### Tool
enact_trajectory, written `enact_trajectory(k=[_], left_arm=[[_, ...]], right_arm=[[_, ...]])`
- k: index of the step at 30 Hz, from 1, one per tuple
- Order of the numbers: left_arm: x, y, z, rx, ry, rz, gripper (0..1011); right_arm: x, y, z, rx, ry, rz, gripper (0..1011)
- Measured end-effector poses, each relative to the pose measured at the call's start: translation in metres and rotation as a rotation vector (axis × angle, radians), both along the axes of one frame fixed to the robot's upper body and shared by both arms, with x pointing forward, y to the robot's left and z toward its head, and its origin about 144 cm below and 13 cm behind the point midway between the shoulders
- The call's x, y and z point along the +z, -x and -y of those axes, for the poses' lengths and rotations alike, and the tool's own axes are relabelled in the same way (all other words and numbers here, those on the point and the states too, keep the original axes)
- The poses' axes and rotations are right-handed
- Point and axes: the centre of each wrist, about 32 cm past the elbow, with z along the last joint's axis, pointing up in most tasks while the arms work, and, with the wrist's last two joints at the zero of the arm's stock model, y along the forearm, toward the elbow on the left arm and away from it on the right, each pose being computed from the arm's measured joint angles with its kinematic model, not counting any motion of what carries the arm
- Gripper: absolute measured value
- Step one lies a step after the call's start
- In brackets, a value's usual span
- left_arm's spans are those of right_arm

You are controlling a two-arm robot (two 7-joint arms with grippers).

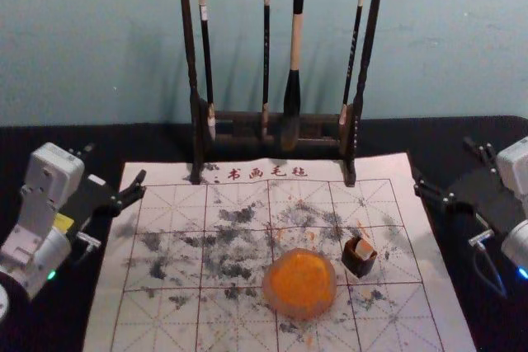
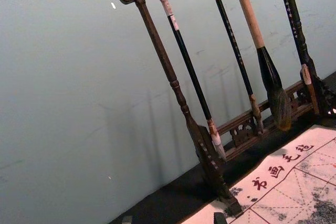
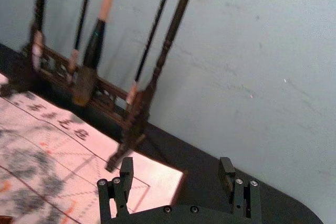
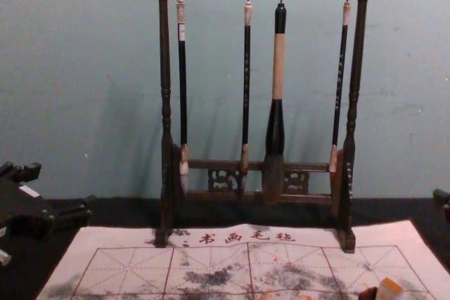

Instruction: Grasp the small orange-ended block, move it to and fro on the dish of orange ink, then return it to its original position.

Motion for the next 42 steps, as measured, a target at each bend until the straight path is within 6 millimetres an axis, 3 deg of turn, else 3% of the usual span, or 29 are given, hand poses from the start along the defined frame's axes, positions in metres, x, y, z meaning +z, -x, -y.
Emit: enact_trajectory(k=[9,17,27,42], left_arm=[[0.000,0.000,0.000,0.000,0.000,0.000,1001],[0.000,0.000,0.000,0.000,0.000,0.000,1001],[0.000,0.000,0.000,0.000,0.000,0.000,1001],[0.000,0.000,0.000,0.000,0.000,0.000,1001]], right_arm=[[0.012,0.024,0.000,0.136,-0.071,0.005,1003],[0.009,0.041,-0.015,0.287,-0.107,-0.035,1003],[-0.002,0.050,-0.032,0.345,-0.121,-0.129,1002],[-0.018,0.051,-0.035,0.344,-0.097,-0.213,1003]])
